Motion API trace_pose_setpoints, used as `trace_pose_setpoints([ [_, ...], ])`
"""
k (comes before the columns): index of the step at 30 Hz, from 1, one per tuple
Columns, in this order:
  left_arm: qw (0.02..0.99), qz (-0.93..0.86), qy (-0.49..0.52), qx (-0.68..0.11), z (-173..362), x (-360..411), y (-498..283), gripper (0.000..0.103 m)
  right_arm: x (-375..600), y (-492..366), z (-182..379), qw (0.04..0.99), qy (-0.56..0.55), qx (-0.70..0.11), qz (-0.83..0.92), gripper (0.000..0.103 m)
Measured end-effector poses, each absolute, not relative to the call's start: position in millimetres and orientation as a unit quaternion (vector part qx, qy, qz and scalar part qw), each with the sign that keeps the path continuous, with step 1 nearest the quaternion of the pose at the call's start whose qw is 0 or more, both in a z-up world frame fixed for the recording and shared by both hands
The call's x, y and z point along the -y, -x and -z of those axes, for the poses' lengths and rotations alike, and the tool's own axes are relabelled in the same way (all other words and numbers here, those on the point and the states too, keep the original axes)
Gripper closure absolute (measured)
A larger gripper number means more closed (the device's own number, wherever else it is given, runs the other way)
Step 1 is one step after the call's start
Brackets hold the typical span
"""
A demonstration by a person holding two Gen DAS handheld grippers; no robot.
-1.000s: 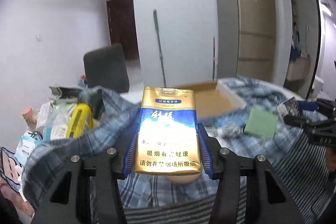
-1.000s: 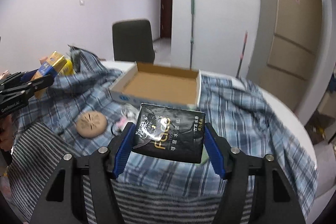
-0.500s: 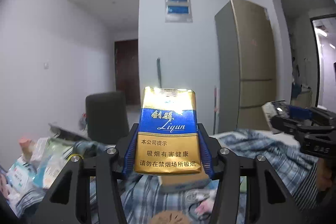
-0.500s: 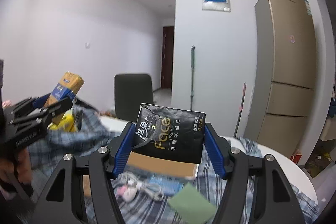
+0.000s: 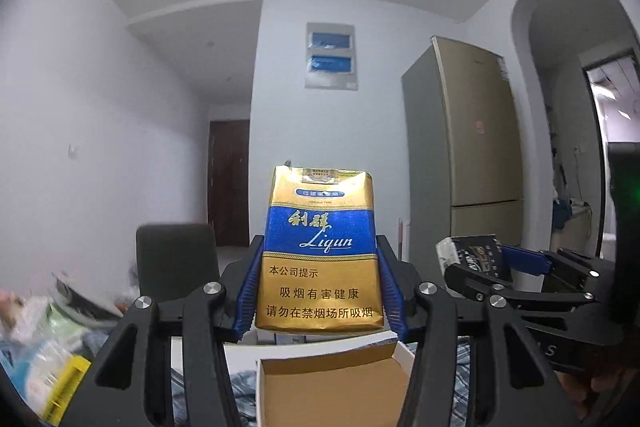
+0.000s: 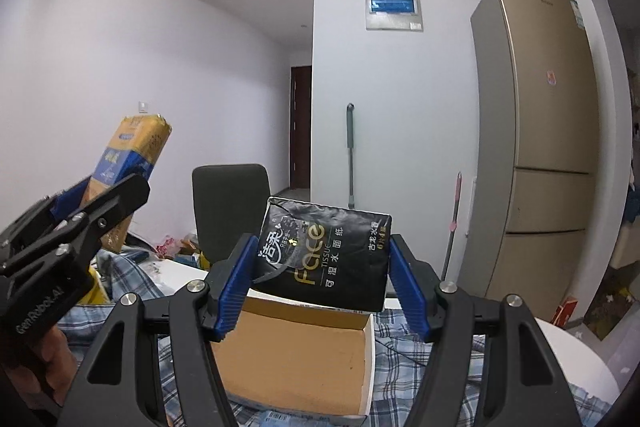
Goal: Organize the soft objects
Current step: 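Carry both packs over the cardboard box with both tools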
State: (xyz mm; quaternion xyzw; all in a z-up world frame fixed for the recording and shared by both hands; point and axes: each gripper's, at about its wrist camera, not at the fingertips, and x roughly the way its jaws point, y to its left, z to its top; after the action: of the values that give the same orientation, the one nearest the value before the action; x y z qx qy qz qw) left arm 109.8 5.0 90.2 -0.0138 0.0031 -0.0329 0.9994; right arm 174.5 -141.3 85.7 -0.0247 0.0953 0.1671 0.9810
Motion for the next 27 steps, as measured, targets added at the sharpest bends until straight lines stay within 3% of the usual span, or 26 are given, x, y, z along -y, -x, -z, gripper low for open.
trace_pose_setpoints([
  [13, 0.981, 0.022, 0.016, -0.191, -46, -12, -196, 0.049, 136, -216, -36, 0.972, 0.027, -0.157, -0.174, 0.039],
  [20, 0.961, 0.026, 0.044, -0.272, -15, -24, -232, 0.049, 127, -246, -5, 0.945, 0.037, -0.259, -0.198, 0.039],
  [27, 0.952, 0.016, 0.028, -0.306, 15, -20, -246, 0.048, 126, -271, 29, 0.915, 0.038, -0.347, -0.202, 0.039],
])
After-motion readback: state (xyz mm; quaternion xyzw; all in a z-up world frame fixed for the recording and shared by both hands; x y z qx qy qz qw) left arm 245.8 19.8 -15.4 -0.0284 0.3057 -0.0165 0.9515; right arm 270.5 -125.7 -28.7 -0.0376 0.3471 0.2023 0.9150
